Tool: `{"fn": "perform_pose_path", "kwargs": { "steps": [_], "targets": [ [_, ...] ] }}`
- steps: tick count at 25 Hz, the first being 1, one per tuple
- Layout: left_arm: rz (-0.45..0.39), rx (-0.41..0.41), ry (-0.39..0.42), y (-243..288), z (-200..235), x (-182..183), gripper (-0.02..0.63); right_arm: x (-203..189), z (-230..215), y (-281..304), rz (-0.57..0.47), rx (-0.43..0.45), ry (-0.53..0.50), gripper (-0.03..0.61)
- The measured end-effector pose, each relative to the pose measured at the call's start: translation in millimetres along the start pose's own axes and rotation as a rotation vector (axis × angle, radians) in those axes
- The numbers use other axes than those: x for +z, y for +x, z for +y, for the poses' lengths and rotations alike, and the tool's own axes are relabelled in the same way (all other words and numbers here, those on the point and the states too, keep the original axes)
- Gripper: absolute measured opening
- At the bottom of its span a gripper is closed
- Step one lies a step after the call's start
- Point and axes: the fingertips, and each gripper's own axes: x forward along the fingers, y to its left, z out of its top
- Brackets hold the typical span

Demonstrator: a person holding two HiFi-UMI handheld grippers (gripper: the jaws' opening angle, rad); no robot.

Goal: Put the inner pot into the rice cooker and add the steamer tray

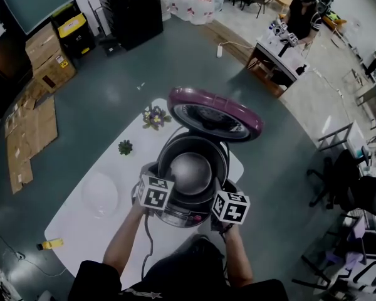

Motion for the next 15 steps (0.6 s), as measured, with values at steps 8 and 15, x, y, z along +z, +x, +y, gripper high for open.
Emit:
{"fn": "perform_pose_path", "kwargs": {
  "steps": [8,15],
  "targets": [
    [0.079,-0.007,0.009,8.1,-2.0,-9.2,0.141,-5.7,-3.8,7.5,0.044,-0.011,-0.001,0.099],
    [0.086,-0.002,0.011,7.4,-1.9,-9.2,0.141,-5.8,-3.8,7.1,0.052,-0.023,-0.012,0.101]
  ]
}}
